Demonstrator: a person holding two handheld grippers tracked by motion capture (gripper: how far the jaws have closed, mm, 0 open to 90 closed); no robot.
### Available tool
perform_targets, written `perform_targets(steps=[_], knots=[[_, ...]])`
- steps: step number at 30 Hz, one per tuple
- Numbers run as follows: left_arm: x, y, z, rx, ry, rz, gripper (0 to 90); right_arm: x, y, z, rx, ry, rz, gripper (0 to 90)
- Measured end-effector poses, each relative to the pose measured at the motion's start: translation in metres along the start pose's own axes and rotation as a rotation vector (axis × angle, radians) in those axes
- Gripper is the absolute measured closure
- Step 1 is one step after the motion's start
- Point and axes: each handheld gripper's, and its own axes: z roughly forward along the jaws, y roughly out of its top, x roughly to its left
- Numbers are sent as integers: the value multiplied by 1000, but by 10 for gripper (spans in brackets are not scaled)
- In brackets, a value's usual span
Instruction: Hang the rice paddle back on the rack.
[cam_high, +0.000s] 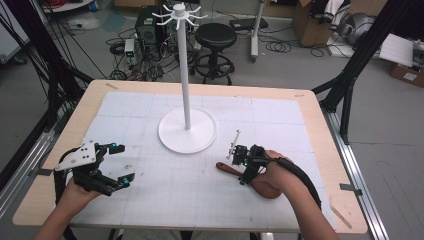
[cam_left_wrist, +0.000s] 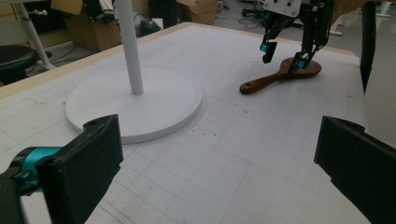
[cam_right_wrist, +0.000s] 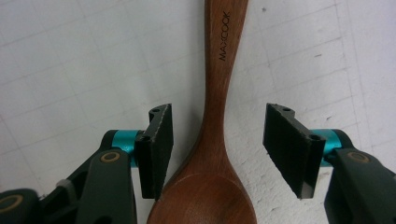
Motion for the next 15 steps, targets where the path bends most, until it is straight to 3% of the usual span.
perform_targets(steps=[15], knots=[[0,0,0,0,0,1,17,-2,4,14,30,22,11,473]])
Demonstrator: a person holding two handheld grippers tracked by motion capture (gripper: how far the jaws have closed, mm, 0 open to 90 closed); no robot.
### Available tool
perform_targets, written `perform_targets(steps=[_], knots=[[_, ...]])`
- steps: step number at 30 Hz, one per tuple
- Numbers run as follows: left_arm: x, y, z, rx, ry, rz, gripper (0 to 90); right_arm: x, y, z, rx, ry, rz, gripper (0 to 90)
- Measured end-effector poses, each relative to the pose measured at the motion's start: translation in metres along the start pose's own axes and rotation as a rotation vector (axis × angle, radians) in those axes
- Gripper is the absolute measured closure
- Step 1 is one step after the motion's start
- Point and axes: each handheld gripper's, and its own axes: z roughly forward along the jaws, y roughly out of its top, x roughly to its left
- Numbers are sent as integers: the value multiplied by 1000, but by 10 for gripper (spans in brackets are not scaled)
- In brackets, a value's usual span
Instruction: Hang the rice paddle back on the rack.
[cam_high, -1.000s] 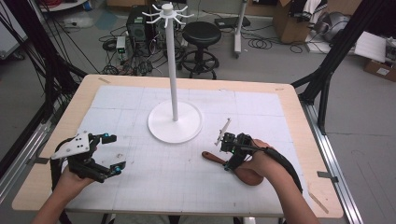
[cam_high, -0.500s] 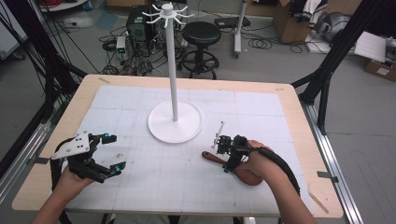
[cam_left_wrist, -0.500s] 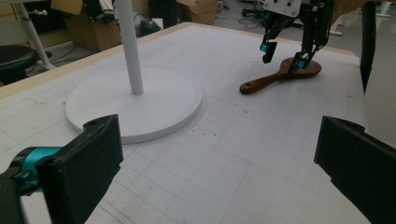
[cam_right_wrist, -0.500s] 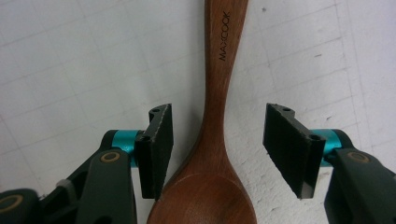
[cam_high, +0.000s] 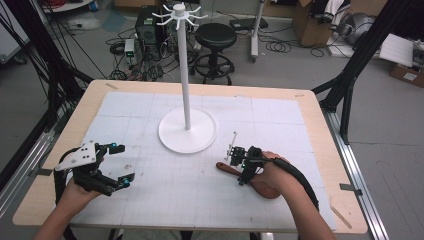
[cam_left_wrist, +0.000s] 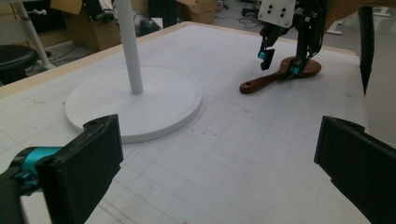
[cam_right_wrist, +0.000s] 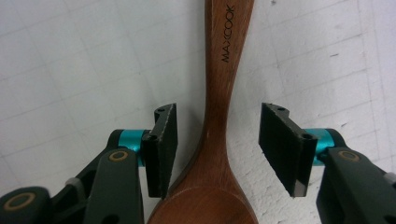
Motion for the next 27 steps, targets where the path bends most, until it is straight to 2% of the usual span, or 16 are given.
perform_targets(steps=[8,12,20,25,26,27], knots=[[0,0,0,0,-1,1,17,-2,0,3,-17,4,11,523],[0,0,0,0,-1,0,17,-4,0,5,-26,9,46,554],[0,0,0,3,-3,2,18,-2,1,7,-2,-17,23,607],[0,0,0,3,-5,3,18,0,2,8,1,-8,27,658],[0,0,0,3,-4,2,17,-1,1,9,-6,-9,6,668],[0,0,0,3,-4,2,17,0,1,8,-3,-6,11,678]])
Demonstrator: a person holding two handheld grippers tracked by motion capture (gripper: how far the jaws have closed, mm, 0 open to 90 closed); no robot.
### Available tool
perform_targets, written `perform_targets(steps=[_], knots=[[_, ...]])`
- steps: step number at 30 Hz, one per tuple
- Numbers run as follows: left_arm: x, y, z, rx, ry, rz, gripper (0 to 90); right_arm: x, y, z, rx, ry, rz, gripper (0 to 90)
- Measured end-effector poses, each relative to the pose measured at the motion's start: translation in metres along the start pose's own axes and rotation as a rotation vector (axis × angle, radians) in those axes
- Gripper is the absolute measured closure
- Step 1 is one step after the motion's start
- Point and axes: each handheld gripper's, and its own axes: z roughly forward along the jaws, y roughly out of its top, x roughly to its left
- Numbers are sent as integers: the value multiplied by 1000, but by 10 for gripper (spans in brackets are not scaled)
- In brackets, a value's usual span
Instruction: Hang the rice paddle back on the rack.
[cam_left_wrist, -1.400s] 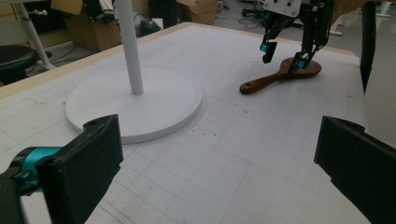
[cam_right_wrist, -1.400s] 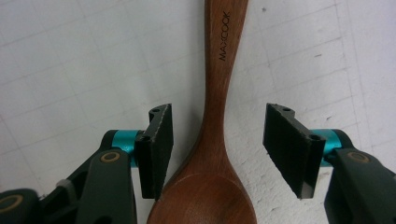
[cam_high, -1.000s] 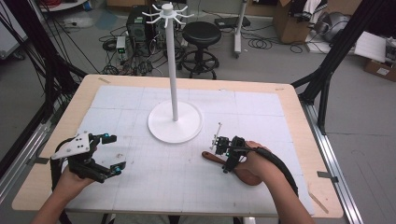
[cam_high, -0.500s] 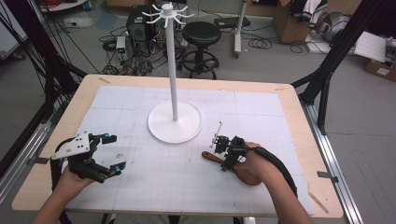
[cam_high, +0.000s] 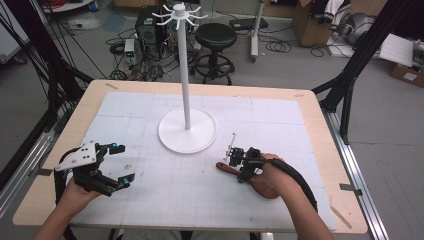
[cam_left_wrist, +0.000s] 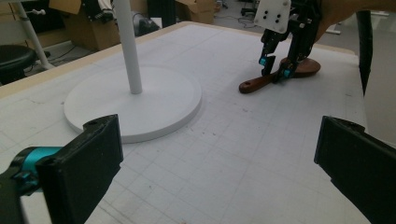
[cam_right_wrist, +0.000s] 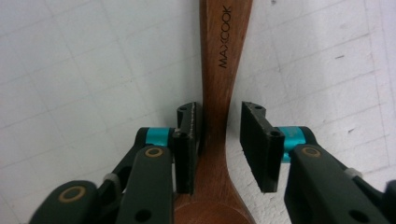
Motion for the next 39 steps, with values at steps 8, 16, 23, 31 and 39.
perform_targets(steps=[8,16,23,31,39], knots=[[0,0,0,0,0,1,17,0,1,1,1,14,-13,736],[-1,0,1,4,0,2,17,-2,-1,1,-8,41,5,760],[-1,0,1,8,-2,7,17,-1,-1,2,-8,30,-9,777],[-1,0,1,10,-1,7,17,1,0,1,2,29,-15,773],[-2,0,1,10,1,7,17,0,0,1,-4,25,1,787]])
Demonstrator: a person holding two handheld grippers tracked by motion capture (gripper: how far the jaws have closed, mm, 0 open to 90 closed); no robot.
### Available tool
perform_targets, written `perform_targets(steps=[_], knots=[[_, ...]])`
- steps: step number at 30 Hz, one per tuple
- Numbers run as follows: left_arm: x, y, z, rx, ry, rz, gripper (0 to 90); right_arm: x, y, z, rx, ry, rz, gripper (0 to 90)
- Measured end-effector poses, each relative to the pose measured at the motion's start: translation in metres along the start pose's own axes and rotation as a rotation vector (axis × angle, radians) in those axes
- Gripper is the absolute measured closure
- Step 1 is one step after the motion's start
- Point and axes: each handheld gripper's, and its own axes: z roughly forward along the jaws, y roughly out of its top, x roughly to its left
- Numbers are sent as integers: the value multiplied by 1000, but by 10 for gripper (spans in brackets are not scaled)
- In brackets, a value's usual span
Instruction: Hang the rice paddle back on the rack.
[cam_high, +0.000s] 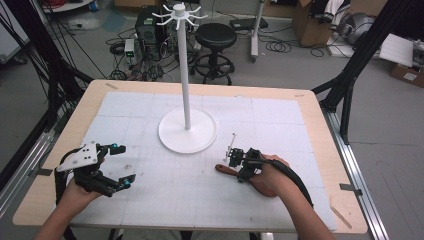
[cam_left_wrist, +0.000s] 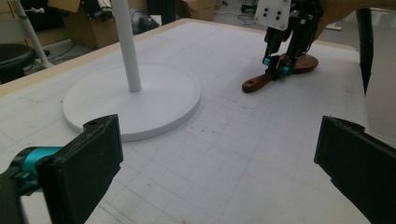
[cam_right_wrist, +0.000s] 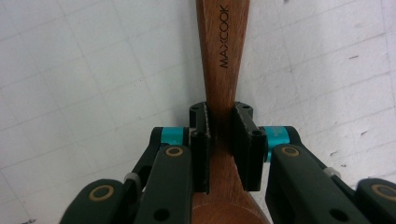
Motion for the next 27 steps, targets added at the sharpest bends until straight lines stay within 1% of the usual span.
perform_targets(steps=[1,3,7,12,13,15,19,20,21,23,27], knots=[[0,0,0,0,0,0,17,0,0,-1,4,2,2,788],[0,0,0,1,1,2,18,-1,-1,0,-7,3,-10,789],[1,0,-1,3,3,2,18,0,-2,-1,-10,4,-27,789],[1,0,-1,2,5,-2,17,-2,-5,-2,-35,28,-40,790],[1,0,-1,2,7,0,17,-2,-6,-3,-44,21,-53,789],[1,0,0,1,7,0,17,-2,-8,-6,-64,40,-46,789],[1,0,0,1,8,-1,17,-2,-13,-11,-117,49,-50,789],[1,0,0,0,7,0,17,-3,-15,-13,-128,65,-47,789],[1,0,0,0,7,-1,17,-3,-16,-14,-147,64,-52,789],[1,0,-1,2,8,2,17,-3,-18,-16,-162,79,-51,789],[1,0,-1,-2,11,-2,17,-3,-23,-21,-204,86,-45,789]])
